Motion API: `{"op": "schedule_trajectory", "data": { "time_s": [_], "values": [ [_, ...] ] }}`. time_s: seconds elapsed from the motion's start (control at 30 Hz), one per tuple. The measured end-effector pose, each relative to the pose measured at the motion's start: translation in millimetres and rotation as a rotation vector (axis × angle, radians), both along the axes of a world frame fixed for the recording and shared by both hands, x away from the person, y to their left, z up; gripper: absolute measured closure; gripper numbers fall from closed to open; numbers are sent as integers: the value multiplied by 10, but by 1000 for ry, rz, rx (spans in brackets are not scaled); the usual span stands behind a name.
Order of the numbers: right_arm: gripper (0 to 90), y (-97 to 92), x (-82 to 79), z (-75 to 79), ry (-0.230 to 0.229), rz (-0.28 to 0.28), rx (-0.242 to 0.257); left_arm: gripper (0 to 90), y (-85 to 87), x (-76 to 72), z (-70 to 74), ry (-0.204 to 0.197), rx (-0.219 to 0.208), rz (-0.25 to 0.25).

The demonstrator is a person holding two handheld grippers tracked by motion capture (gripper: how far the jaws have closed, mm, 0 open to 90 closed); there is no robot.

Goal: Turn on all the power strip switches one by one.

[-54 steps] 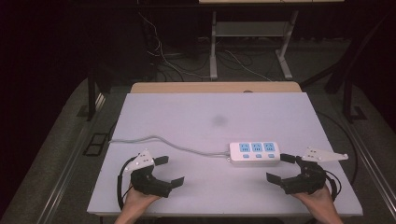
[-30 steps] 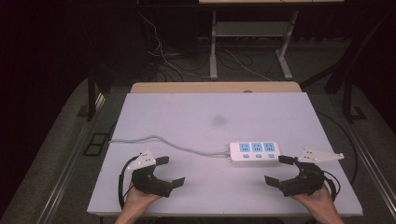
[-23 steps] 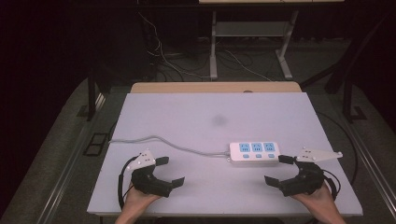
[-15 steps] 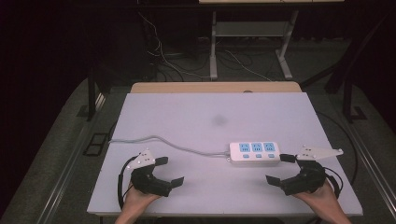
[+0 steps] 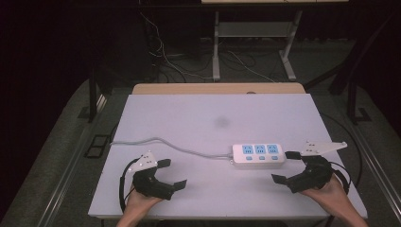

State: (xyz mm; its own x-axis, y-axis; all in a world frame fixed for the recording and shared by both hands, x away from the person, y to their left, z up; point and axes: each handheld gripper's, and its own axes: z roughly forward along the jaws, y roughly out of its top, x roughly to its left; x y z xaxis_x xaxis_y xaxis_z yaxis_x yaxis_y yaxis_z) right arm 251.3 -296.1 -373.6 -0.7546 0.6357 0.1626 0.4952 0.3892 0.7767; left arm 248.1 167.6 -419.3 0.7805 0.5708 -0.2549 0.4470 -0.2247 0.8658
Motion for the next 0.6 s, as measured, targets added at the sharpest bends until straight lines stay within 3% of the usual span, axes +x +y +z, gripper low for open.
{"op": "schedule_trajectory", "data": {
  "time_s": [0.6],
  "values": [
    [8, -36, 243, 109, 31, 36, -88, 0, -6, 1, -8, 5, 4, -7]
  ]
}}
